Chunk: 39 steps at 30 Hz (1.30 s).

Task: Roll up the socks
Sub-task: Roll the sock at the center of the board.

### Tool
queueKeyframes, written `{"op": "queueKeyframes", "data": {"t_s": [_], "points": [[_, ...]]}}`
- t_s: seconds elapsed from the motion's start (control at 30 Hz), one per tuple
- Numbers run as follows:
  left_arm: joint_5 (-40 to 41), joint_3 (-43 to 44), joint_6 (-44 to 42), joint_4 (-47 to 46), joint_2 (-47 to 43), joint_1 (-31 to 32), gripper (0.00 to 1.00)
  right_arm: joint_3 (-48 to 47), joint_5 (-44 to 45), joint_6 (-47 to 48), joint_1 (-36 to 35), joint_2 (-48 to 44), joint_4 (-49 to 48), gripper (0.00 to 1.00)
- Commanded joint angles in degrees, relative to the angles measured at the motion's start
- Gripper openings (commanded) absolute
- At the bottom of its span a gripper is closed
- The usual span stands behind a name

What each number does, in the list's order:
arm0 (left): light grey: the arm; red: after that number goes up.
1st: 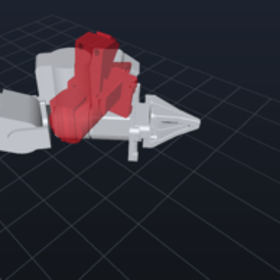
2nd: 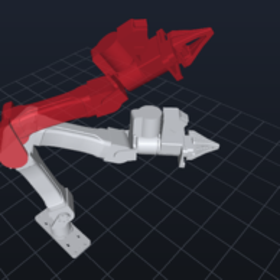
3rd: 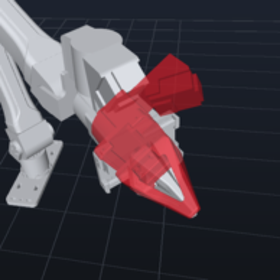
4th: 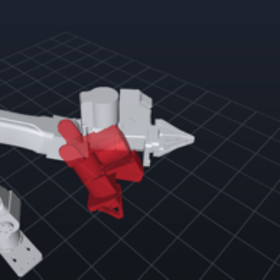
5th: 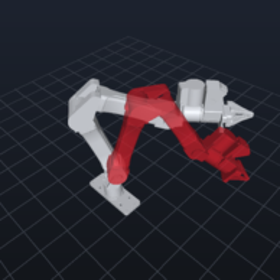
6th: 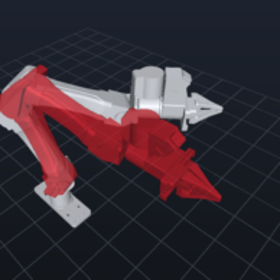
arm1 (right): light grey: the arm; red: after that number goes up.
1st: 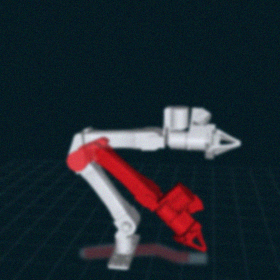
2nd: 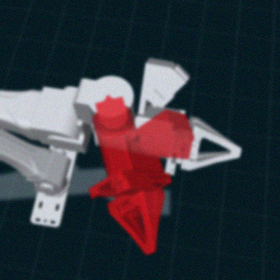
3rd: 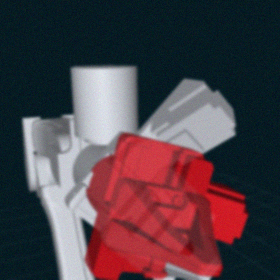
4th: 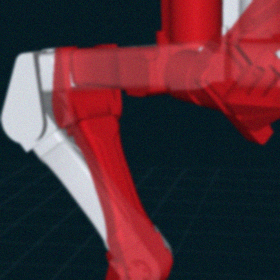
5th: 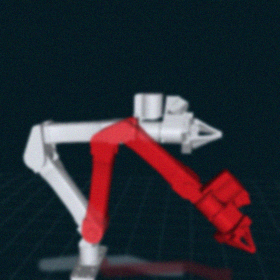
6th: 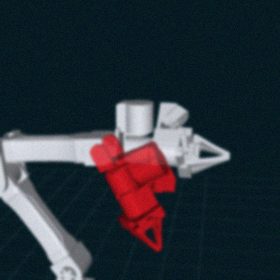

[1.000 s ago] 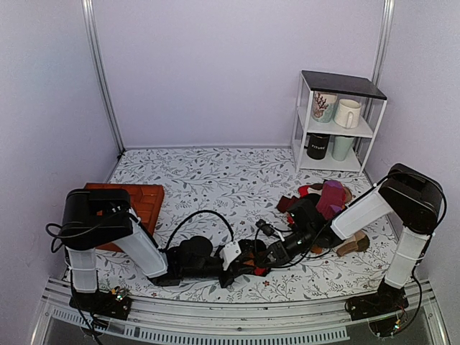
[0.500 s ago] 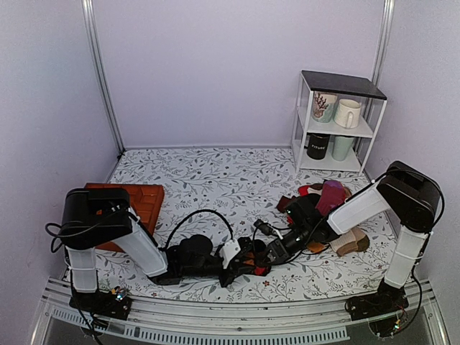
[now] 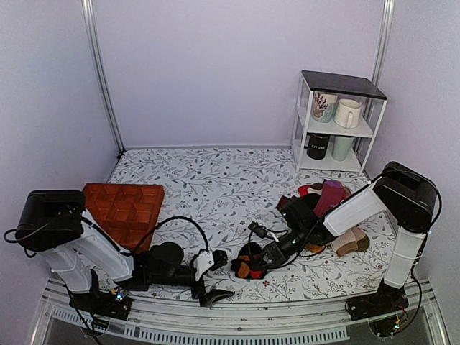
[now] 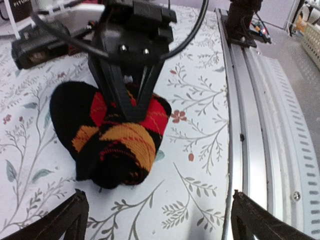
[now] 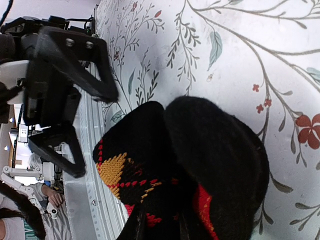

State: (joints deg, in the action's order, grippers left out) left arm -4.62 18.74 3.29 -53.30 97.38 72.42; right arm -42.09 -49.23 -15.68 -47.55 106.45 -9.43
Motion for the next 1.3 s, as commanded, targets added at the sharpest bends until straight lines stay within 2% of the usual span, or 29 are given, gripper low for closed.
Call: {"op": "queueKeyframes", "data": {"t_s": [0.0,0.1,0.17,0.27,0.47,0.77,0.97,1.13,1.27], "points": [[2.5,0.3,-1.6,1.7,-4.5,0.5,0.99,1.9,10.7,0.7,-0.4,3.5,7.6,0.11],[-1.3,0.3,-2.6,-0.5,-5.0,0.4,0.99,1.9,10.8,0.7,-0.4,3.4,7.6,0.11],[-3.2,3.1,-3.3,2.2,-3.2,0.4,0.99,1.8,10.8,0.7,-0.4,3.5,7.7,0.11],[-5.6,6.0,-3.7,2.6,1.4,0.3,0.94,1.7,10.8,0.7,-0.4,3.6,7.9,0.11],[-4.2,8.6,-3.2,-1.0,6.8,-0.6,0.93,2.0,10.9,0.7,-0.5,3.7,7.8,0.11],[-3.8,10.2,-1.2,1.9,9.9,-1.7,0.92,2.7,11.0,0.7,-0.5,3.3,7.5,0.11],[-3.0,13.6,-3.4,4.7,13.1,-1.7,0.92,2.8,10.7,0.7,-0.4,3.5,7.4,0.11],[-0.6,9.1,-5.3,-1.2,7.8,-0.7,0.95,2.9,10.7,0.7,-0.4,3.3,7.4,0.11],[3.3,6.9,-7.4,1.0,-0.2,1.2,0.99,3.1,10.9,0.6,-0.4,3.2,7.3,0.11]]}}
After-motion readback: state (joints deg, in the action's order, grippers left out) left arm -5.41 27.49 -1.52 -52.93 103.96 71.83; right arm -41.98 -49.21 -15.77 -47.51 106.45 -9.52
